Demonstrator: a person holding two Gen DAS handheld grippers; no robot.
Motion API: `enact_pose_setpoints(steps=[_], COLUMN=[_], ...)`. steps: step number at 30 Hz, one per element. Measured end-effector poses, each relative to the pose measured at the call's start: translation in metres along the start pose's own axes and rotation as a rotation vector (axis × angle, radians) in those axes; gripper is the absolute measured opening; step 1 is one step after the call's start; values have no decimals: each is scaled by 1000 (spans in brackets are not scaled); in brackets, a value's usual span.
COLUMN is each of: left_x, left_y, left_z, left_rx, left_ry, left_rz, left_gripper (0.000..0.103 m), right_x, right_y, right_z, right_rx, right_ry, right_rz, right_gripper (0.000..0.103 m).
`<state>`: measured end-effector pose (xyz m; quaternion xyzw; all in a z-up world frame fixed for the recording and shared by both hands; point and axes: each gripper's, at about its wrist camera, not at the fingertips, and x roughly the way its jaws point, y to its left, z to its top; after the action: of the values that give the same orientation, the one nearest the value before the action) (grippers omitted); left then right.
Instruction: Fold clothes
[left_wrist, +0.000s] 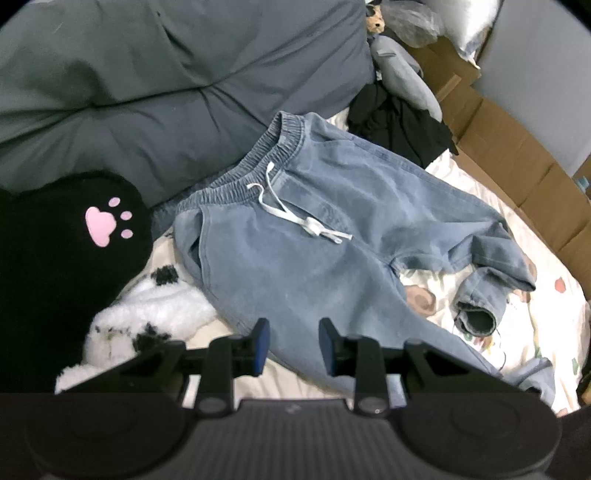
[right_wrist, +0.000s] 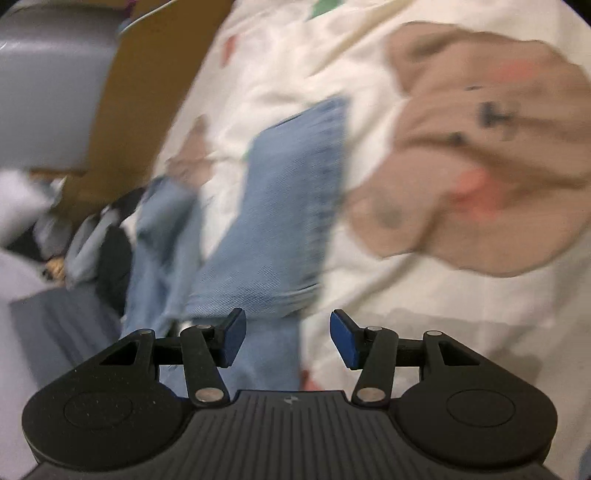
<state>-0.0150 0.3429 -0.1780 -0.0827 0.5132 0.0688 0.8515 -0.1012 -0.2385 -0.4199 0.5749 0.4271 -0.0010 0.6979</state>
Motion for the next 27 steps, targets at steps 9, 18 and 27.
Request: enact_pose_setpoints(steps=[9, 18, 27], left_x=[-6, 5, 22], left_y=[-1, -4, -22], left_z=[-2, 3, 3], left_rx=[4, 10, 34], left_ry=[-2, 42, 82], left_rz=[22, 53, 64], left_gripper=[32, 32, 34], right_x=[16, 45, 82], right_y=[1, 8, 17], right_z=[13, 29, 44], right_rx=[-24, -53, -94], right_ry=[-33, -9, 40], right_rz=[0, -21, -44], right_gripper=[57, 57, 57])
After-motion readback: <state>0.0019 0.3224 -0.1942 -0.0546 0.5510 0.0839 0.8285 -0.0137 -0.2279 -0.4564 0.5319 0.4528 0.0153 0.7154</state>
